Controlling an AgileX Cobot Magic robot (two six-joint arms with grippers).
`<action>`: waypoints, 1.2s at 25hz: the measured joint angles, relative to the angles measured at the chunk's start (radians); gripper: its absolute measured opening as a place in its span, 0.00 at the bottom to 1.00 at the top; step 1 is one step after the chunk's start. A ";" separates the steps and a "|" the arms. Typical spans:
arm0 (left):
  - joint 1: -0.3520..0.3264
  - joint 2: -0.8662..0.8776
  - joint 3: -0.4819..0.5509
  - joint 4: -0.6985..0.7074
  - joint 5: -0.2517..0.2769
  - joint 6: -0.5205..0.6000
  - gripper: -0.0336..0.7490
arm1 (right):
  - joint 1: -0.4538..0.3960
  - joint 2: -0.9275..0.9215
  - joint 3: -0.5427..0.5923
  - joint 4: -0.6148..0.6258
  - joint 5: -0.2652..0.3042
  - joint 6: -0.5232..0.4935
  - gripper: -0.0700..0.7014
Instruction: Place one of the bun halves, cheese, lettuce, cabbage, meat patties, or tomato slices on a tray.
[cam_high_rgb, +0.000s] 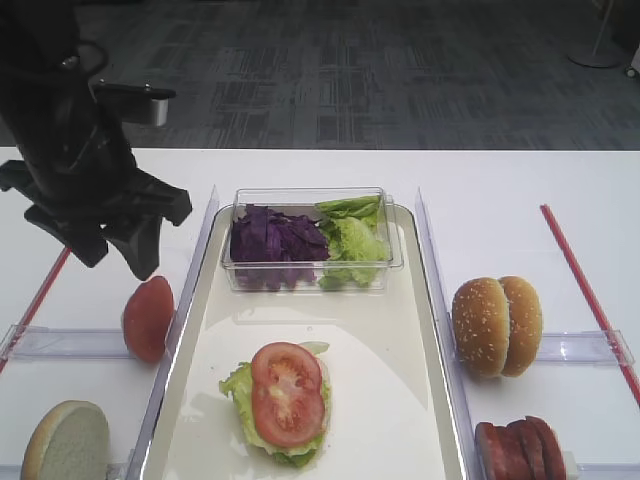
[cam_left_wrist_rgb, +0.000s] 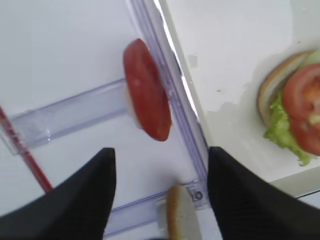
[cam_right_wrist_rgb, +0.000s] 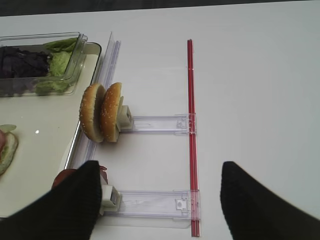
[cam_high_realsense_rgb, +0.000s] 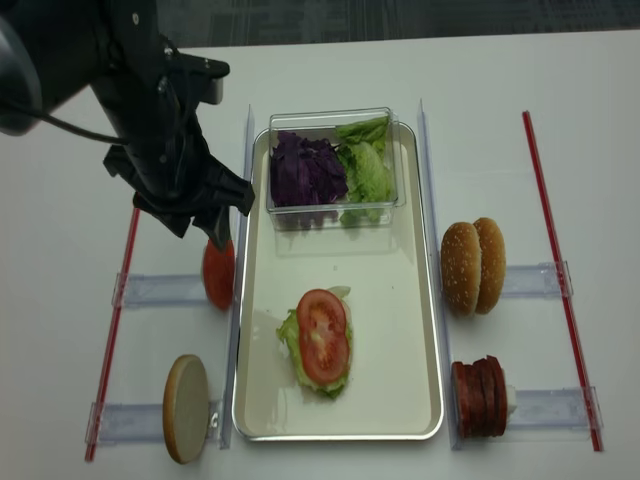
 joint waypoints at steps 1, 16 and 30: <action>0.000 -0.015 0.000 0.021 0.002 -0.006 0.53 | 0.000 0.000 0.000 0.000 0.000 0.000 0.77; 0.021 -0.373 0.108 0.021 0.019 0.020 0.51 | 0.000 0.000 0.000 0.000 0.000 0.000 0.77; 0.021 -0.720 0.454 0.019 -0.078 0.020 0.51 | 0.000 0.000 0.000 0.000 0.000 0.000 0.77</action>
